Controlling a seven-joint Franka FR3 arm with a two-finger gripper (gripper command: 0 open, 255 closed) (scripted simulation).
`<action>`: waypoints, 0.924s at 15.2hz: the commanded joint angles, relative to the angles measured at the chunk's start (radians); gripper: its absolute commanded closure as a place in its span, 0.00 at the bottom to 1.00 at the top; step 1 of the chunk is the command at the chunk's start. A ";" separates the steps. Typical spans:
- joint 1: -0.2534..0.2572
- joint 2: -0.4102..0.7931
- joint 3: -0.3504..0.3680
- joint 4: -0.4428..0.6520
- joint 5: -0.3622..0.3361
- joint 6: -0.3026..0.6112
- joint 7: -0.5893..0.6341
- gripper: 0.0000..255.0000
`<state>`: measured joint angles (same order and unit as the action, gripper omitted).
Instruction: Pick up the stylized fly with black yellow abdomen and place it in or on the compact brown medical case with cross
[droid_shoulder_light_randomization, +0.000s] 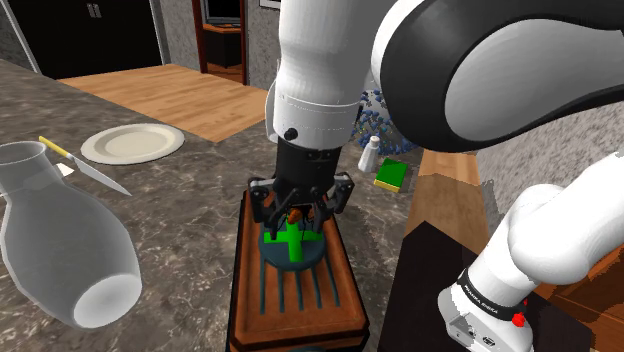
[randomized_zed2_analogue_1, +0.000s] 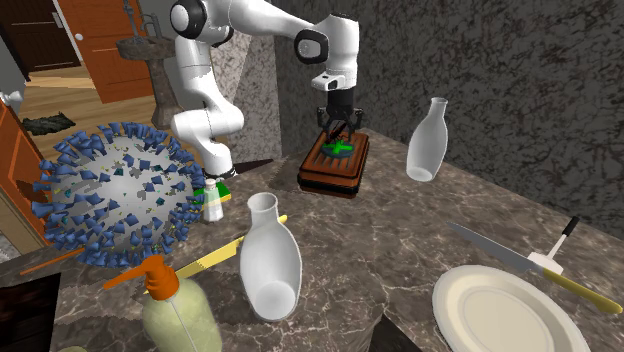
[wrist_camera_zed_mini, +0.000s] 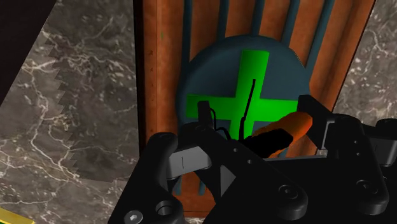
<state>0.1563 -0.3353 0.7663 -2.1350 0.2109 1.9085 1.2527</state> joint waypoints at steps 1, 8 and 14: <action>0.000 0.000 0.000 -0.001 0.000 0.001 0.000 1.00; 0.000 0.000 0.000 -0.001 0.000 0.001 0.000 0.00; -0.002 -0.015 -0.024 0.113 -0.003 -0.127 -0.002 0.00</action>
<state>0.1577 -0.3538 0.7460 -2.0528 0.2128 1.8114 1.2505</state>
